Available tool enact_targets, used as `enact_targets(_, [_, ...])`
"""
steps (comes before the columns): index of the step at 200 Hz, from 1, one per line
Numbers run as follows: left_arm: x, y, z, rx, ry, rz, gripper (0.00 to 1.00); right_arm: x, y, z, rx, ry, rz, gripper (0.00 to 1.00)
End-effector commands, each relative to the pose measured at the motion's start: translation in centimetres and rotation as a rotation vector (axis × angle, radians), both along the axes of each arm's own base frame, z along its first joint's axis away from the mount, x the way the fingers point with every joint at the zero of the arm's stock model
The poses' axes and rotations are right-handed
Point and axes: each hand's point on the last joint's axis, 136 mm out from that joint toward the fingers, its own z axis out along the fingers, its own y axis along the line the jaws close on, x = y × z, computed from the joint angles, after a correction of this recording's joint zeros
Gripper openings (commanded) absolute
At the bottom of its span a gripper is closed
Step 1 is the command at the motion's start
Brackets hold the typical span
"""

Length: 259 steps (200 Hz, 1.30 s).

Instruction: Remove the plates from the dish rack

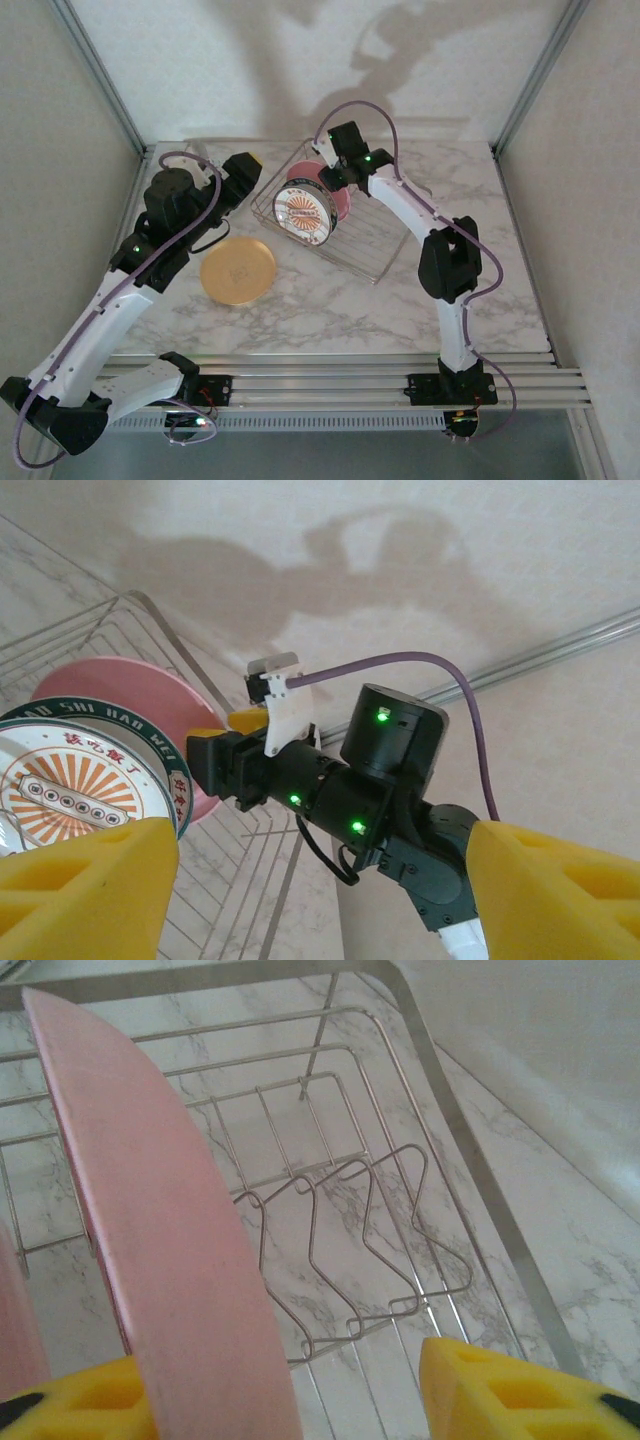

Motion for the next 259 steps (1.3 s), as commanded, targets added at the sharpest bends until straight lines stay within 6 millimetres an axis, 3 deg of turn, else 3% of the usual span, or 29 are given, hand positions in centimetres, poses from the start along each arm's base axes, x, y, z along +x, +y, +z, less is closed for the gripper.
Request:
enact_targets(1, [-0.4,-0.2,1.6,-0.019,-0.053,-0.007,0.75,0.7,0.0,0.4,0.000,-0.015,-0.024,0.52])
enact_targets(90, [-0.4,-0.8,1.9,-0.020,-0.070,-0.022,0.75,0.6,0.5,0.0,-0.042,-0.035,-0.035,0.36])
enact_targets(135, [-0.5,-0.7,1.8,-0.022,-0.071,-0.020,0.75,0.6,0.8,0.6,-0.067,-0.068,-0.054,0.23])
enact_targets(194, [-0.5,-0.7,1.8,-0.027,-0.072,-0.018,0.75,0.5,1.4,2.6,-0.135,-0.180,-0.112,0.00])
enact_targets(259, [-0.7,-0.8,1.7,-0.038,-0.072,-0.021,0.75,0.3,0.9,6.2,-0.190,-0.326,-0.149,0.00])
